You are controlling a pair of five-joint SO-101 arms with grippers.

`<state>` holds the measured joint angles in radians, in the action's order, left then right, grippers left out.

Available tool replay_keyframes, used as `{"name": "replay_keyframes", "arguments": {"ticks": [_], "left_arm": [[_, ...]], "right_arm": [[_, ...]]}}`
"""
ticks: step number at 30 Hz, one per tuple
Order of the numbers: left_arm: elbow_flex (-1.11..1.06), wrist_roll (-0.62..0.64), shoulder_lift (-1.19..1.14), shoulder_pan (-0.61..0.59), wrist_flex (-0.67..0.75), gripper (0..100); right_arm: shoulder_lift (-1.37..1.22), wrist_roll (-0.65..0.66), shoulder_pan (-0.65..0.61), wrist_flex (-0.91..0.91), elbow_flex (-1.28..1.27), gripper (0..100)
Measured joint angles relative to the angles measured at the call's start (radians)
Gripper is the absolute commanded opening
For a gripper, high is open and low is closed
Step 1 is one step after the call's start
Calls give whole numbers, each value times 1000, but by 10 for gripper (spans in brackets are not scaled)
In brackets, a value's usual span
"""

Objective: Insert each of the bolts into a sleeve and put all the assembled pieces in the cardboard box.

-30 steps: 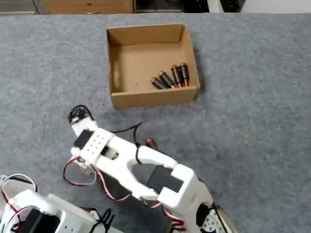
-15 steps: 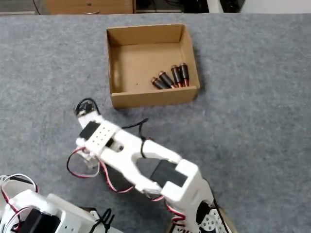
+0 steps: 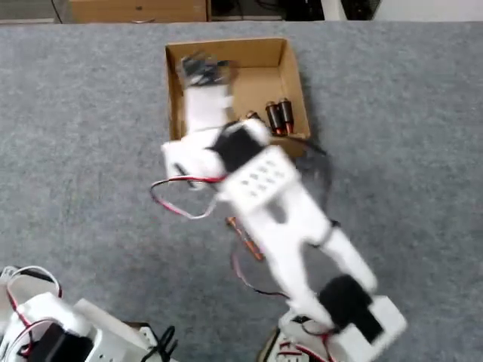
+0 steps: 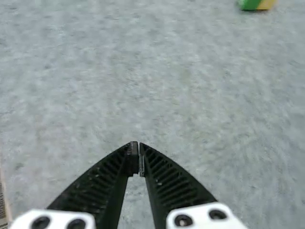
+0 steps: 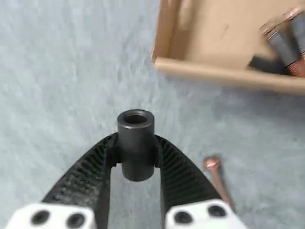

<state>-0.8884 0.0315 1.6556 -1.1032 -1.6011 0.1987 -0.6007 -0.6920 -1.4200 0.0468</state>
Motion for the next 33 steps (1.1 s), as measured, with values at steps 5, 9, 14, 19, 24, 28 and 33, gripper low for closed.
{"name": "replay_keyframes", "arguments": {"ticks": [5,9,14,19,24,28,33], "left_arm": [[-32,60,-11,147,0,19],[-18,121,-117,275,0,19],[120,244,-379,453,-52,19],[296,414,-646,661,-135,19],[448,611,-776,925,-146,19],[488,795,-865,1229,-147,20],[560,867,-1019,1422,-147,20]], "right_arm": [[207,0,135,-6,21,2],[373,0,270,-6,21,2],[526,2,404,-61,23,2],[591,2,517,-95,29,2],[618,2,624,-97,29,2],[618,3,680,-52,31,2],[618,3,756,26,32,2]]}}
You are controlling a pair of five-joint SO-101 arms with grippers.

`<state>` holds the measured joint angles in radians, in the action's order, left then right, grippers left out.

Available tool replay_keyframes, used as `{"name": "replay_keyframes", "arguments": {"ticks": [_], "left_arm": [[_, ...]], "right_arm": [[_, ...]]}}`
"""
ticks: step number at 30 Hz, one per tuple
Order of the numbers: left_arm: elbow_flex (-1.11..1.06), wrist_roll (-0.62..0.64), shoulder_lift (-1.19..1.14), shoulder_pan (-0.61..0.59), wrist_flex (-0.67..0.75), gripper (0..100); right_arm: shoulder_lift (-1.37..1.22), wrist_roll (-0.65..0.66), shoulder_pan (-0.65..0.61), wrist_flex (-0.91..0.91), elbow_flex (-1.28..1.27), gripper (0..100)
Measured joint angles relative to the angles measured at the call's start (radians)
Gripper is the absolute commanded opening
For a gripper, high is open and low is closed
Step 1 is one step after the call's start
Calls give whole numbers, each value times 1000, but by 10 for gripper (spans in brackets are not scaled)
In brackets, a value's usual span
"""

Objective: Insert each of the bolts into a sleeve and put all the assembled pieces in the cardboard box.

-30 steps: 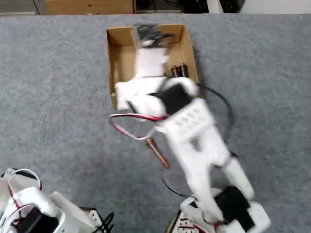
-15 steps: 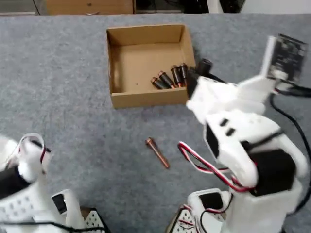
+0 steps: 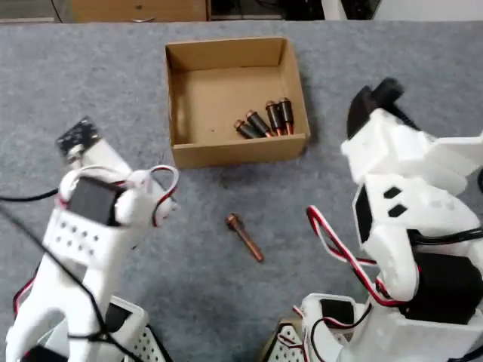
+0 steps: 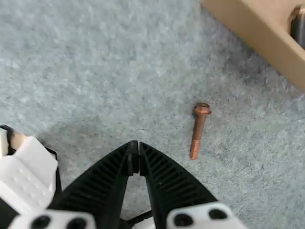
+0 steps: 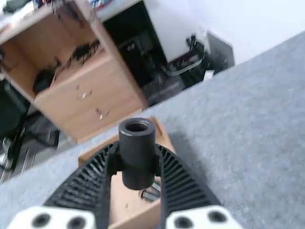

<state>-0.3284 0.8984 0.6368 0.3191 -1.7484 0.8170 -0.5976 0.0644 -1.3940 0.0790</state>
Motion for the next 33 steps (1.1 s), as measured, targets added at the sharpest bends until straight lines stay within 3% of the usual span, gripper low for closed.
{"name": "replay_keyframes", "arguments": {"ticks": [7,15,24,30,33], "left_arm": [[158,87,-264,95,6,20],[219,213,-554,184,163,21],[222,239,-686,278,269,26],[222,239,-733,334,288,185],[222,239,-749,344,287,187]], "right_arm": [[-3,0,74,98,0,2],[-97,0,158,115,0,2],[-115,0,209,115,0,2],[-115,0,209,124,0,2],[-115,0,209,132,0,2]]}}
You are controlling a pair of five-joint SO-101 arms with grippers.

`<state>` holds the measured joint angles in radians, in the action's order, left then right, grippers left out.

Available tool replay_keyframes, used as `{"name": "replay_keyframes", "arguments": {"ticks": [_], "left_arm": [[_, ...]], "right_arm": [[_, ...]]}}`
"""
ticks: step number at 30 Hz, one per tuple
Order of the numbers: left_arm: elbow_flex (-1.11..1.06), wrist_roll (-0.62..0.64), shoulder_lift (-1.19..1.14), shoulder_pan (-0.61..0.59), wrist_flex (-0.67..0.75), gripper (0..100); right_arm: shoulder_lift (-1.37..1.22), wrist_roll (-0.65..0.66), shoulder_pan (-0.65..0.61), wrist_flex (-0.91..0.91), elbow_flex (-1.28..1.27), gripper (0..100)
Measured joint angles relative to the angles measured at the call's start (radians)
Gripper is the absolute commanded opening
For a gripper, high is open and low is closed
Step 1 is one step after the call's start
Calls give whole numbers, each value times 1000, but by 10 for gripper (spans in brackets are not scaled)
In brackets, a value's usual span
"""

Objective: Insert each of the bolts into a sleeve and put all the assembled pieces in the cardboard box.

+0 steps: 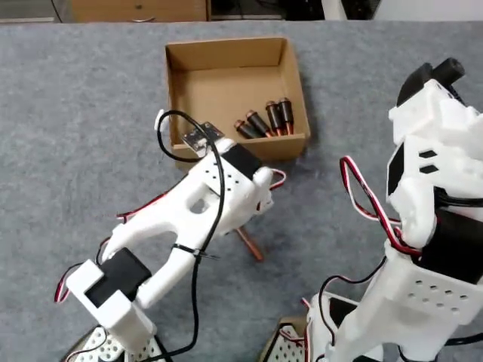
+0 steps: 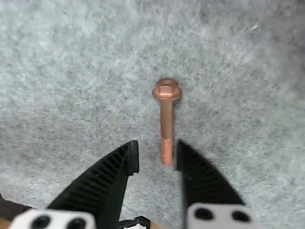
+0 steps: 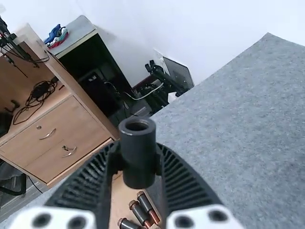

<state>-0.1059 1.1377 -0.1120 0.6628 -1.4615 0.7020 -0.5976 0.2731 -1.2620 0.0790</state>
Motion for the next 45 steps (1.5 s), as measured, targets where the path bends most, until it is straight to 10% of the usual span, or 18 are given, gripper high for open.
{"name": "replay_keyframes", "arguments": {"ticks": [45], "left_arm": [[115,3,-387,-52,117,18]], "right_arm": [[0,0,0,5,-31,2]]}}
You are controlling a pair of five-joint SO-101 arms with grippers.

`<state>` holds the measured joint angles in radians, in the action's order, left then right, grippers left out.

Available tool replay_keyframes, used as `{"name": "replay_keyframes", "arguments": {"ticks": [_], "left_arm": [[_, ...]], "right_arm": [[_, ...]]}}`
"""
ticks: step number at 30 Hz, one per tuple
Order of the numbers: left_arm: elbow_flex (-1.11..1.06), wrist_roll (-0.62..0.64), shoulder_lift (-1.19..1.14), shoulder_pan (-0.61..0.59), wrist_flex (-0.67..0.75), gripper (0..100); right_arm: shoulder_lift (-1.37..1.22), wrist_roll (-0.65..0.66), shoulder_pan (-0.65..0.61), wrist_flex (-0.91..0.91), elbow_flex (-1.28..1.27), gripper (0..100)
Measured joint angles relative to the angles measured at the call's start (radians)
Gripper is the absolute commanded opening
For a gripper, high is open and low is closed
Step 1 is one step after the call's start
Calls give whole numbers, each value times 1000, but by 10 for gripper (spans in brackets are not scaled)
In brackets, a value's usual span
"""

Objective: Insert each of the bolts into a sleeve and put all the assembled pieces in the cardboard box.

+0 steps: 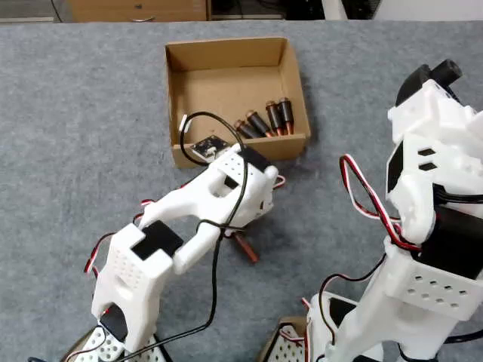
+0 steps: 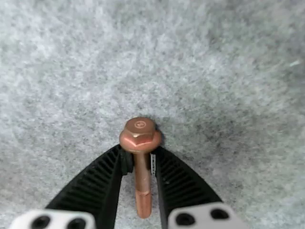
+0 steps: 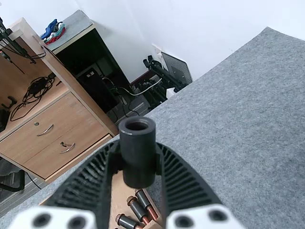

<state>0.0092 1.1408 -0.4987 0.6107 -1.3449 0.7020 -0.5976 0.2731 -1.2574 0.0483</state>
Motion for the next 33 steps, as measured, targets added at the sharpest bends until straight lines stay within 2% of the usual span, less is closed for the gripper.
{"name": "replay_keyframes", "arguments": {"ticks": [4,9,13,16,23,33], "left_arm": [[115,-9,-9,-35,-121,18],[387,-118,-9,-127,-351,18],[569,-187,-8,-209,-394,18],[612,-239,35,-244,-397,18],[577,-338,302,-252,-402,18],[227,-496,772,-252,-404,18]], "right_arm": [[0,0,0,0,0,2],[0,0,0,0,0,2],[0,0,0,0,0,2],[0,5,0,0,-14,2],[0,68,0,0,-81,2],[0,166,-8,0,-87,2]]}}
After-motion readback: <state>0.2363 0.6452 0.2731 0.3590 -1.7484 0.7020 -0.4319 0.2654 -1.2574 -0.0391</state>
